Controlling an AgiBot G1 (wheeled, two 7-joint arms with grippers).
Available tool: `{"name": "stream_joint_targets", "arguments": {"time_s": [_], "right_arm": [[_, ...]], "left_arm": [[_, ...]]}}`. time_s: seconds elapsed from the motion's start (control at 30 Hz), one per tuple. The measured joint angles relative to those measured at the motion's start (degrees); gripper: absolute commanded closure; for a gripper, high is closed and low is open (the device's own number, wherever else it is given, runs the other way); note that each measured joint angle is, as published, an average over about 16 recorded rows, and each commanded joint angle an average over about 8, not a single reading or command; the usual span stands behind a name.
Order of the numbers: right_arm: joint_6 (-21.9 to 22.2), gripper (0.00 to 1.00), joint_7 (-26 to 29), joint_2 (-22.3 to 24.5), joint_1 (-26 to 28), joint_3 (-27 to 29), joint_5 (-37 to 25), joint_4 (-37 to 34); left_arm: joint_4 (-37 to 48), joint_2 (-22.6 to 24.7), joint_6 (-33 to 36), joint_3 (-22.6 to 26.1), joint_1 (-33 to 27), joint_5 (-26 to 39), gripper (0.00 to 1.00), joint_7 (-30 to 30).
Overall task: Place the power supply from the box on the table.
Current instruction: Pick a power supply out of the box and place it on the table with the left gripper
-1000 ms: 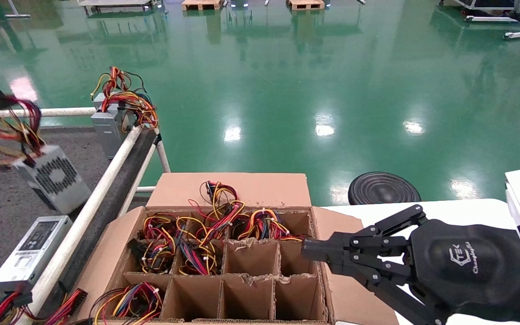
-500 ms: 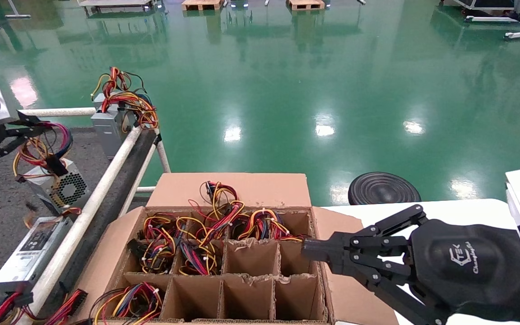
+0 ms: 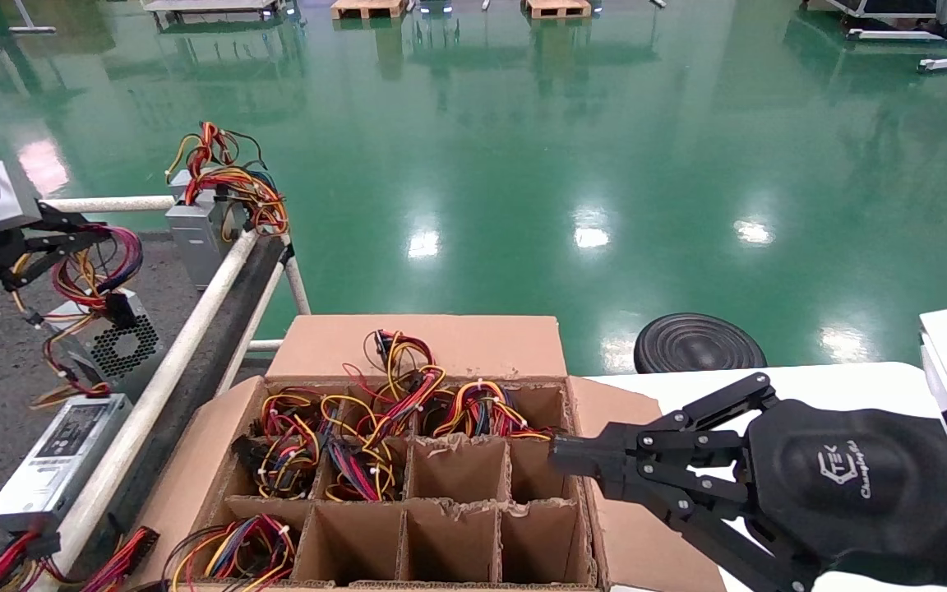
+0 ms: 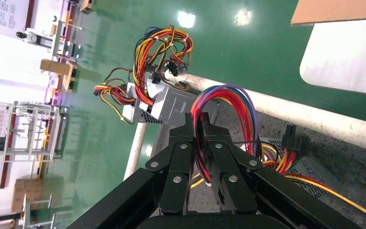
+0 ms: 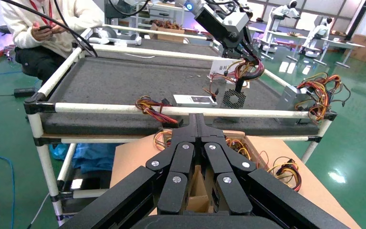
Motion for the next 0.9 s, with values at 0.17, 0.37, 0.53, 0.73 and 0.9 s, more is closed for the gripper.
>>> {"name": "stream_joint_targets", "arguments": {"time_s": [0.17, 0.37, 0.53, 0.73, 0.9], "right_arm": [[0.0, 1.00, 0.0, 0.0, 0.0, 0.0, 0.0, 0.0], [0.0, 1.00, 0.0, 0.0, 0.0, 0.0, 0.0, 0.0], [0.0, 1.00, 0.0, 0.0, 0.0, 0.0, 0.0, 0.0], [0.0, 1.00, 0.0, 0.0, 0.0, 0.0, 0.0, 0.0], [0.0, 1.00, 0.0, 0.0, 0.0, 0.0, 0.0, 0.0]], "left_arm": [[-0.6, -0.5, 0.7, 0.2, 0.2, -0.8, 0.00, -0.6], [-1.4, -1.2, 1.6, 0.7, 0.5, -1.8, 0.00, -1.7], [-2.3, -1.9, 2.4, 1.2, 0.8, -2.8, 0.00, -3.0], [-3.7, -3.0, 3.4, 2.4, 1.5, -4.6, 0.00, -5.4], [-5.2, -4.0, 4.5, 3.7, 2.1, -6.4, 0.00, -7.7]]}}
